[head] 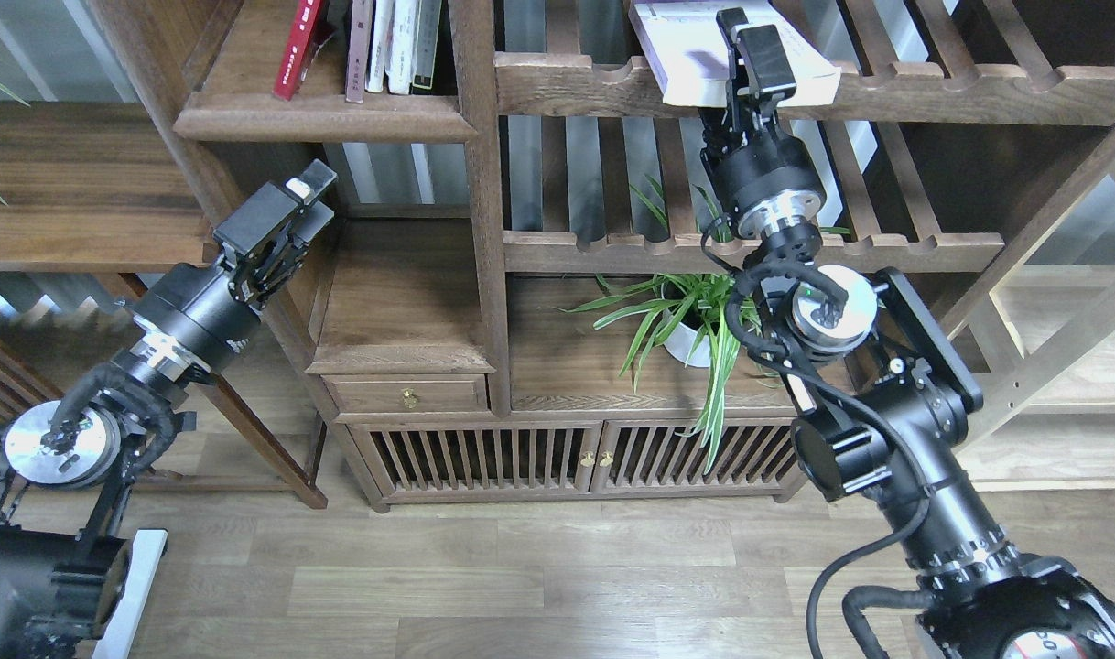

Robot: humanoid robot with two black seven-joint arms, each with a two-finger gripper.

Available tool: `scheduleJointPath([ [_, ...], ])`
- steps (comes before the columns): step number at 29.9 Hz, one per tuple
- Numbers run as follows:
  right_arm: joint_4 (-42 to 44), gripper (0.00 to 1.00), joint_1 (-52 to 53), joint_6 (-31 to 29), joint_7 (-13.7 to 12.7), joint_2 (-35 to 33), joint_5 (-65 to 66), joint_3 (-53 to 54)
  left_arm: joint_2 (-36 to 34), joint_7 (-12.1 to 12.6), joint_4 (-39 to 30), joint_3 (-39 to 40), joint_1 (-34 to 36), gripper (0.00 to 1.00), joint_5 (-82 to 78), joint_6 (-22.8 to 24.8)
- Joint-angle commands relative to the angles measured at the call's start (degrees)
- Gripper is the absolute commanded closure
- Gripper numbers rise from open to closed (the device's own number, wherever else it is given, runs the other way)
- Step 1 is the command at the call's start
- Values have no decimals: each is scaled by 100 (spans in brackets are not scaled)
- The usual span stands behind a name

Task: Organize books on shelf
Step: 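Raise the right gripper past the plant toward the white book on top shelf, then grasp the white book's edge with the right gripper and pull it out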

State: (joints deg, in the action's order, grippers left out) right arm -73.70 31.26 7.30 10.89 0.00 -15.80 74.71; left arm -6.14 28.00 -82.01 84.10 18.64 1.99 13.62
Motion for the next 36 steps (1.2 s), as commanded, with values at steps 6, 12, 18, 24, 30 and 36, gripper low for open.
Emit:
scheduleJointPath([
  [6,-21,95,29,-343,36,0,6,158,-10,0,9,63,-9,23,-6,44],
  [12,-30,96,12,-370,36,-289,24,88,-45,0,0,98,-9,22,-6,44],
  [18,-30,98,-94,-458,27,-747,24,44,-37,0,9,72,-9,22,-6,44],
  [24,-30,98,-234,-668,36,-809,33,52,-37,0,9,54,-9,22,-6,44],
  [30,-144,98,-673,-1292,36,-966,15,350,-37,0,9,107,-18,22,3,44],
  [36,-232,98,-1130,-1512,27,-1221,-29,1114,-19,0,44,116,-18,22,-6,44],
])
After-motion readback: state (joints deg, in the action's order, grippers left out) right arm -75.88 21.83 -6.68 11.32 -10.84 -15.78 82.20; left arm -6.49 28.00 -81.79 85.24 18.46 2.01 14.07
